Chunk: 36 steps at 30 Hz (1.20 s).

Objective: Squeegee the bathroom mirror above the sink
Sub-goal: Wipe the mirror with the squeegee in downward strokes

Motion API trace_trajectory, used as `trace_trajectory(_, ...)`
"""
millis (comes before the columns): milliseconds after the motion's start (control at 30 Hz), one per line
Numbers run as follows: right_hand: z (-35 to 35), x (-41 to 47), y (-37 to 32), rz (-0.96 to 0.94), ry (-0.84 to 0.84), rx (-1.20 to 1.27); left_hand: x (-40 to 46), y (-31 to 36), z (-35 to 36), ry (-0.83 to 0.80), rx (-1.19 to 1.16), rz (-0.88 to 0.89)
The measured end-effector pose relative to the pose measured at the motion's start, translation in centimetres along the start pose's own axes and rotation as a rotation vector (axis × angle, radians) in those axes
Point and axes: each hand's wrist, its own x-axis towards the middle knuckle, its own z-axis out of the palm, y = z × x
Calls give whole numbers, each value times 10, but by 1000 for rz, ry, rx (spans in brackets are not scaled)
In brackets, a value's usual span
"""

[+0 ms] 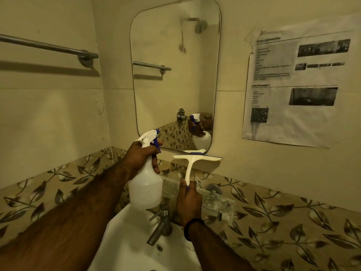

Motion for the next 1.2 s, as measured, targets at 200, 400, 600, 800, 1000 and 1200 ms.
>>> trace_trajectory(200, 2, 4, -24, -117, 12, 57, 0, 5, -4, 26, -2, 24)
trace_trajectory(400, 2, 49, -100, -316, 28, 46, 7, 16, -14, 56, 15, 53)
trace_trajectory(600, -3, 102, -198, -473, 69, 51, 17, 33, -27, 57, 38, 99)
trace_trajectory(800, -10, 140, -278, -554, 66, 83, 30, 43, -40, 61, 44, 123)
trace_trajectory(1000, -13, 156, -324, -572, 11, 150, 34, 40, -45, 57, 33, 118)
trace_trajectory(1200, -4, 165, -349, -601, -65, 90, 39, 41, -49, 86, 13, 115)
